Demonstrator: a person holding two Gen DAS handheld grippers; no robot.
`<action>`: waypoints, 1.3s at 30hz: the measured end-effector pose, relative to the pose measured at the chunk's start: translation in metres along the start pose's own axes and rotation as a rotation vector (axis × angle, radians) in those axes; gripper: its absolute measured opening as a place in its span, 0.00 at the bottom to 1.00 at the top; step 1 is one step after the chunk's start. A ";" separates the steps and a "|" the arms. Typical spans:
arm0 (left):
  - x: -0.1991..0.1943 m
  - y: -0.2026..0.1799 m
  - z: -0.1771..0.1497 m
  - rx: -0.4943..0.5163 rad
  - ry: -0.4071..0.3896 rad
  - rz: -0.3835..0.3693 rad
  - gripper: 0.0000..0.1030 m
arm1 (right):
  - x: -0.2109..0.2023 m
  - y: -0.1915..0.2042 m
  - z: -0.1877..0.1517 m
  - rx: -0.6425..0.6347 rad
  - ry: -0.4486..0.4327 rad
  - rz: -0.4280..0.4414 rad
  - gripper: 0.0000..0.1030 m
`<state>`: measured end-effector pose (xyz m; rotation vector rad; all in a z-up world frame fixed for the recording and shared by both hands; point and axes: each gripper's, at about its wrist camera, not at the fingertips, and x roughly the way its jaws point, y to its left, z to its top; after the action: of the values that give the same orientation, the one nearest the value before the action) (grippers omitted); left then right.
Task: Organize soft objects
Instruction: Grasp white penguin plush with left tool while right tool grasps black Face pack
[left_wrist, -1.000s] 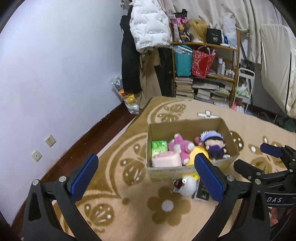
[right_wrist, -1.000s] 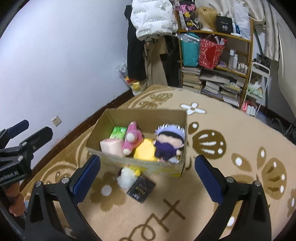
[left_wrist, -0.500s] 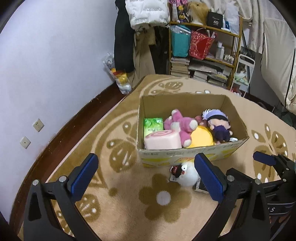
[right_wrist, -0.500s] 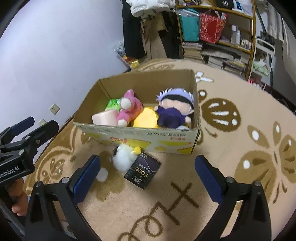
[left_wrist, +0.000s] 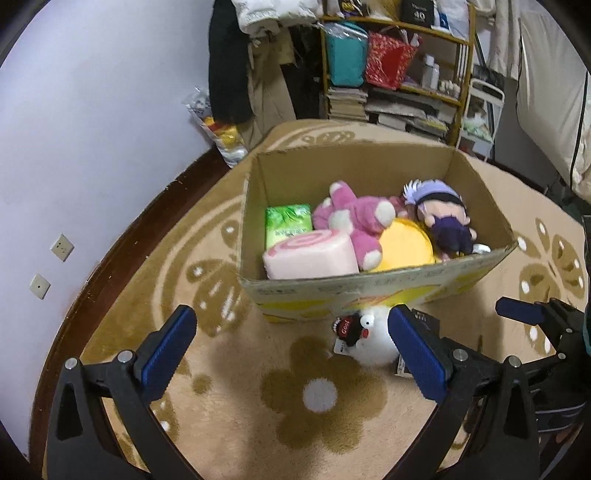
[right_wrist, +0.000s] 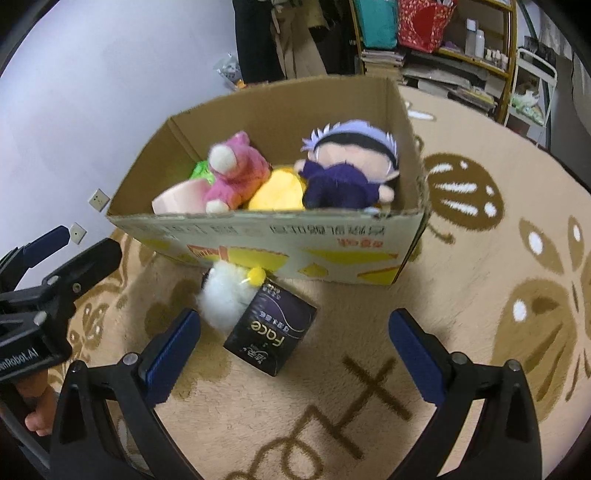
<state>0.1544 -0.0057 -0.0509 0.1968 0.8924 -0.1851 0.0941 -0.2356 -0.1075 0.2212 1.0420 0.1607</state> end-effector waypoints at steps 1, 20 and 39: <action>0.002 -0.001 -0.001 0.005 0.003 -0.002 0.99 | 0.003 0.000 -0.001 -0.002 0.008 0.001 1.00; 0.045 -0.016 -0.008 0.043 0.110 -0.033 0.99 | 0.048 0.004 -0.003 -0.024 0.092 -0.009 0.99; 0.076 -0.036 -0.016 0.093 0.182 -0.036 0.99 | 0.066 0.021 -0.004 -0.090 0.144 -0.092 0.89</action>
<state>0.1808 -0.0422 -0.1240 0.2874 1.0699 -0.2450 0.1225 -0.1990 -0.1596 0.0805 1.1828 0.1410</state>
